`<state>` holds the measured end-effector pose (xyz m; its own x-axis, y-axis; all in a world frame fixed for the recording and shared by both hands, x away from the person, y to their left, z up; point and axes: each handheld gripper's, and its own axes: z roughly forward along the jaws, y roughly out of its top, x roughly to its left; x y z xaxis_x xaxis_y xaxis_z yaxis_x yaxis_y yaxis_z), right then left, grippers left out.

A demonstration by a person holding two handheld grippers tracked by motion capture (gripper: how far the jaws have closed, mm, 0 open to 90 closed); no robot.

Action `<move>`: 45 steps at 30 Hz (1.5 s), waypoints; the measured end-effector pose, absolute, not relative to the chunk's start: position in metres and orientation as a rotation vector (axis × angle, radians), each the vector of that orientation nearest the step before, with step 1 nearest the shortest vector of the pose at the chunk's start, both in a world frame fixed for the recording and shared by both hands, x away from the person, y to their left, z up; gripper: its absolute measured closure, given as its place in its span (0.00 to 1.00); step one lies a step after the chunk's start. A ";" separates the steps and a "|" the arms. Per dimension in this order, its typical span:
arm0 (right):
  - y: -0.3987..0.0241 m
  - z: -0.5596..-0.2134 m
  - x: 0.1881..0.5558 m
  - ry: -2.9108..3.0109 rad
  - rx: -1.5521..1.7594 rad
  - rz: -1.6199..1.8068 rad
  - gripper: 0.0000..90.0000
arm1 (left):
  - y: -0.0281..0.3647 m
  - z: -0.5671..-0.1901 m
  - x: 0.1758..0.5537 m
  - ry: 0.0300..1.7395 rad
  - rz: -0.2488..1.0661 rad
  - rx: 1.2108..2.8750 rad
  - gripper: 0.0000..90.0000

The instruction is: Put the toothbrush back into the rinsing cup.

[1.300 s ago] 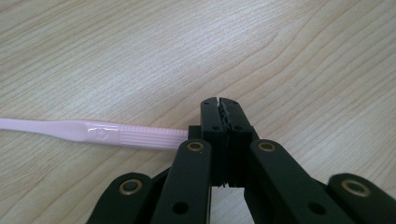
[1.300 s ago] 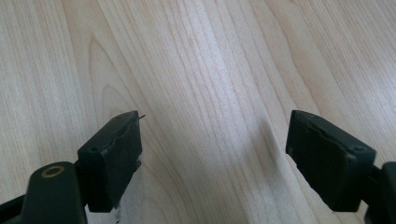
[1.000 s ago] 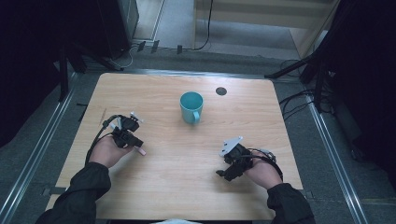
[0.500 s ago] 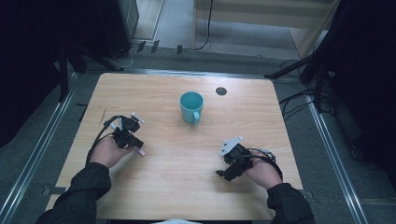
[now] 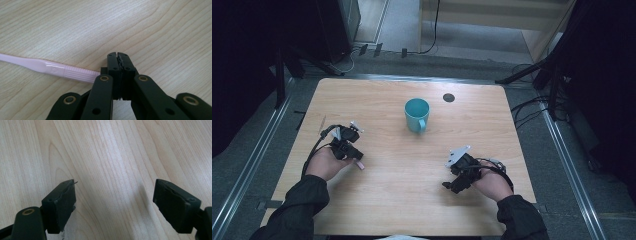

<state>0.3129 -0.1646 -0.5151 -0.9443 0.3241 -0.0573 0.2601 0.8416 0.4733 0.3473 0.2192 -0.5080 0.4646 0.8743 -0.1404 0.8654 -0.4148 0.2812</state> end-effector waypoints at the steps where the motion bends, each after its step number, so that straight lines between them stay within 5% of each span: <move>1: -0.164 -0.515 0.314 2.886 0.448 0.718 0.21 | 0.220 -0.508 0.347 1.484 0.041 2.401 0.99; 45: -0.130 -0.514 0.329 2.938 0.305 0.718 0.21 | 0.274 -0.508 0.318 1.670 0.032 2.299 0.97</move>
